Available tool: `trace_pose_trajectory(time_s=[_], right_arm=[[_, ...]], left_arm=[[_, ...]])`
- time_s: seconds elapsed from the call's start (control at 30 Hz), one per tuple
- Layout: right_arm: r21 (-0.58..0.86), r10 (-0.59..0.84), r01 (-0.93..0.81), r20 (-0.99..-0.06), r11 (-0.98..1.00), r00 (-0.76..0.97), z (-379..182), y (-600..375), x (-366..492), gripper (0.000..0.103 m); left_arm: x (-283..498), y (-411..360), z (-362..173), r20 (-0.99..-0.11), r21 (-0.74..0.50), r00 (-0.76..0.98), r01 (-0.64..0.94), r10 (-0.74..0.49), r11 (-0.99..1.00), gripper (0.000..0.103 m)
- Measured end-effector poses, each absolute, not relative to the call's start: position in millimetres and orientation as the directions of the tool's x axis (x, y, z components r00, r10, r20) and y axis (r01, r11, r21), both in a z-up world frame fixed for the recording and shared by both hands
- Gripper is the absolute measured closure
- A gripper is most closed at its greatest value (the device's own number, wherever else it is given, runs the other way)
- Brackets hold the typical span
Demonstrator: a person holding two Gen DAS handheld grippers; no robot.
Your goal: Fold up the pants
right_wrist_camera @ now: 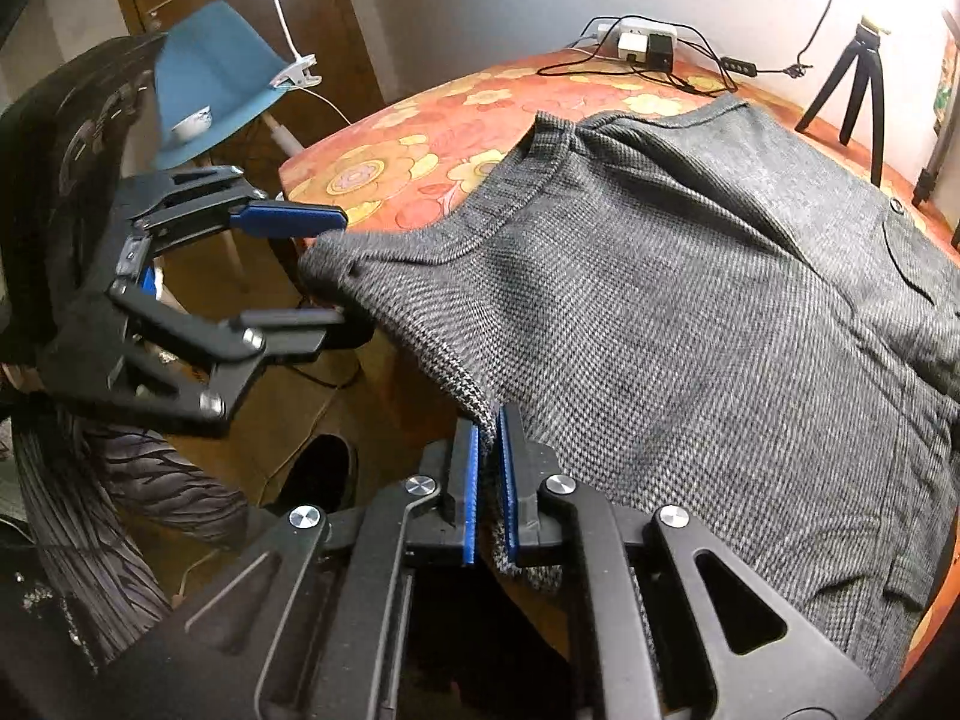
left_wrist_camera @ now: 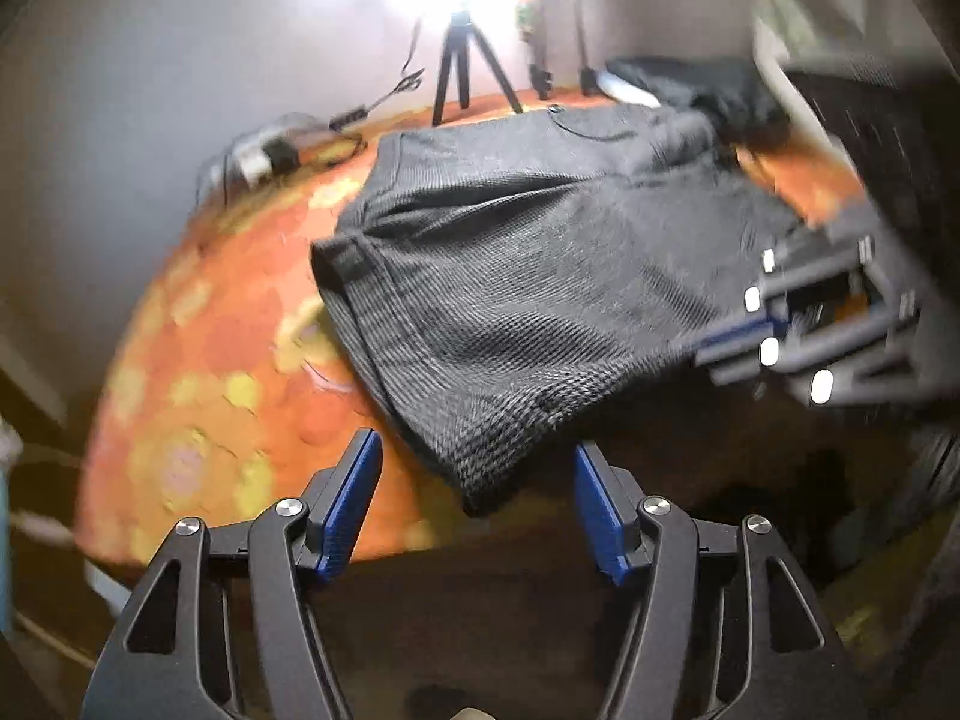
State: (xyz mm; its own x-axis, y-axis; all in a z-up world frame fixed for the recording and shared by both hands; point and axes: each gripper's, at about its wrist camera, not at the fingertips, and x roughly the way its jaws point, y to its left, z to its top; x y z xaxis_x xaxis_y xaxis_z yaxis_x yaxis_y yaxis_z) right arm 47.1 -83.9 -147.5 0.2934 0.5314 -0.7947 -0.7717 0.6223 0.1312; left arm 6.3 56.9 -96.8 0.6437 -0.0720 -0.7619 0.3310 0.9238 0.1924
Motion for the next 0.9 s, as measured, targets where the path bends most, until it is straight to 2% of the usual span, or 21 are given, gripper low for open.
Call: trace_pose_trajectory(time_s=[0.13, 0.27, 0.3, 0.33, 0.43, 0.5, 0.57, 0.63, 0.8, 0.9], right_arm=[[0.153, 0.547, -0.772, -0.789, 0.617, 0.281, -145.1, -82.1, 51.2, 0.096], [0.19, 0.566, -0.763, -0.781, 0.618, 0.264, -144.0, -84.5, 53.8, 0.096], [0.196, 0.569, -0.761, -0.78, 0.618, 0.262, -144.0, -85.0, 53.9, 0.096], [0.196, 0.568, -0.76, -0.78, 0.62, 0.262, -143.9, -86.1, 53.6, 0.096], [0.19, 0.561, -0.756, -0.783, 0.627, 0.268, -140.6, -91.4, 51.4, 0.095], [0.184, 0.563, -0.755, -0.778, 0.629, 0.279, -133.8, -101.9, 47.9, 0.088], [0.161, 0.555, -0.752, -0.773, 0.639, 0.306, -125.0, -120.6, 42.6, 0.06], [0.116, 0.533, -0.743, -0.77, 0.659, 0.352, -115.3, -145.2, 36.7, 0.05], [0.044, 0.448, -0.696, -0.795, 0.716, 0.41, -97.1, -214.2, 30.2, 0.049], [-0.029, 0.373, -0.683, -0.821, 0.729, 0.433, -97.8, -242.6, 24.4, 0.045]], left_arm=[[-0.1, 43.1, -99.0, -0.72, 0.36, 0.694, 0.375, -0.001, 0.854, 0.041], [4.1, 39.5, -102.1, -0.717, 0.398, 0.697, 0.408, 0.001, 0.822, 0.042], [5.7, 39.6, -103.3, -0.722, 0.391, 0.692, 0.416, -0.007, 0.821, 0.059], [8.2, 40.7, -104.9, -0.732, 0.376, 0.682, 0.419, -0.012, 0.826, 0.082], [10.5, 42.7, -105.4, -0.742, 0.323, 0.669, 0.414, -0.043, 0.851, 0.09], [11.0, 43.9, -103.9, -0.737, 0.309, 0.674, 0.402, -0.05, 0.862, 0.09], [10.6, 45.5, -101.7, -0.733, 0.291, 0.678, 0.39, -0.059, 0.873, 0.09], [11.0, 47.8, -99.2, -0.727, 0.274, 0.683, 0.381, -0.069, 0.883, 0.09], [13.8, 51.2, -91.2, -0.717, 0.225, 0.69, 0.368, -0.103, 0.902, 0.091], [13.2, 51.7, -88.7, -0.712, 0.217, 0.694, 0.364, -0.108, 0.906, 0.091]])
